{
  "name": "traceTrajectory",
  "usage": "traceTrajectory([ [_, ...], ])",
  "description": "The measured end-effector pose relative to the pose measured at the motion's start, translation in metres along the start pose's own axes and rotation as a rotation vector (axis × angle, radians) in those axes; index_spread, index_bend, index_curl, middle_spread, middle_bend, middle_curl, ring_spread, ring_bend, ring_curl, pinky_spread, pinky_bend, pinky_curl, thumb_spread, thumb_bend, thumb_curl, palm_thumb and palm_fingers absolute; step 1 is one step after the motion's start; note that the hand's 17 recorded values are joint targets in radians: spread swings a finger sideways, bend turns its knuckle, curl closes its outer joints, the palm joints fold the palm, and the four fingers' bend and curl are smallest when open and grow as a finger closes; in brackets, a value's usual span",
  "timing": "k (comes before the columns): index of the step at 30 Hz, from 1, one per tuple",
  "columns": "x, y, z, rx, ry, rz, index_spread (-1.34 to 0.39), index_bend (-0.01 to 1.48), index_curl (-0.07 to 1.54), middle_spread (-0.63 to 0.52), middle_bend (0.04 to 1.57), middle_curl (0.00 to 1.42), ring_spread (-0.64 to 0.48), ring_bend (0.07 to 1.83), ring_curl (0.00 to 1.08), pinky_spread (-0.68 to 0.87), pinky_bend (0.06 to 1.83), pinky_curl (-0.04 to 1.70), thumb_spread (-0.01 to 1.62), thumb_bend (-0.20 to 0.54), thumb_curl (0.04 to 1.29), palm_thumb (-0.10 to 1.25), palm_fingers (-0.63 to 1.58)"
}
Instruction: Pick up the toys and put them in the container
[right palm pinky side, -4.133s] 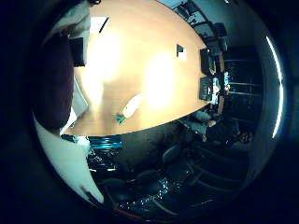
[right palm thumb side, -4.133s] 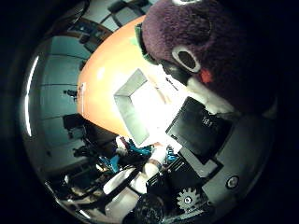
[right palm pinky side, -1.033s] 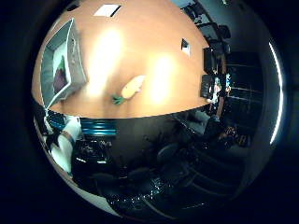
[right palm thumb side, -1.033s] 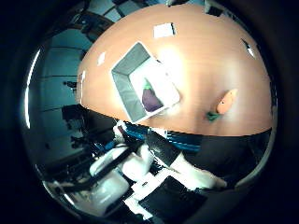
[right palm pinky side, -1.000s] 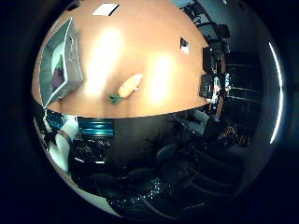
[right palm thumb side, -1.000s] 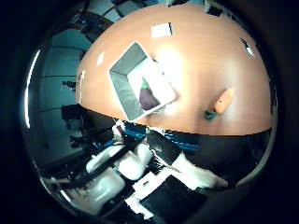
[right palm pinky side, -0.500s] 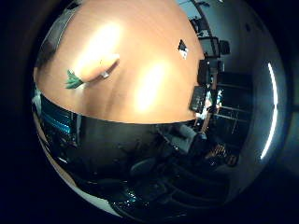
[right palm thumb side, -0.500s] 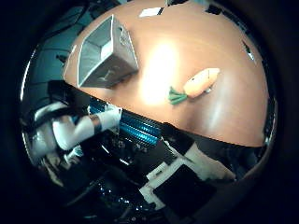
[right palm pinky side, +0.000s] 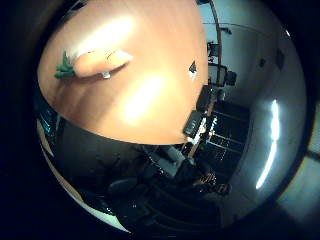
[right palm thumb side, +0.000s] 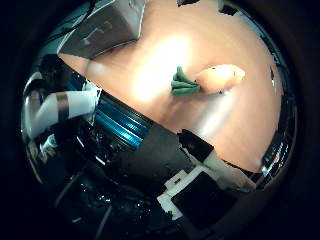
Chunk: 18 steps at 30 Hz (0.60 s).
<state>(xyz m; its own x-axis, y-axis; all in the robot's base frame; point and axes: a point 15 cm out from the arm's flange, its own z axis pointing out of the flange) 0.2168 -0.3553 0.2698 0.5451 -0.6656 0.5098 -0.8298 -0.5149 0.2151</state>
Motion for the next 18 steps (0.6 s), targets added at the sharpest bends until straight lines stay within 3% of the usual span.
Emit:
traceTrajectory([
  [18, 0.033, -0.014, 0.048, 0.011, -0.079, 0.046, -0.46, 0.16, 0.28, -0.13, 0.2, 0.34, 0.11, 0.23, 0.26, 0.41, 0.25, 0.31, 0.94, -0.023, 0.33, 0.77, 0.19],
])
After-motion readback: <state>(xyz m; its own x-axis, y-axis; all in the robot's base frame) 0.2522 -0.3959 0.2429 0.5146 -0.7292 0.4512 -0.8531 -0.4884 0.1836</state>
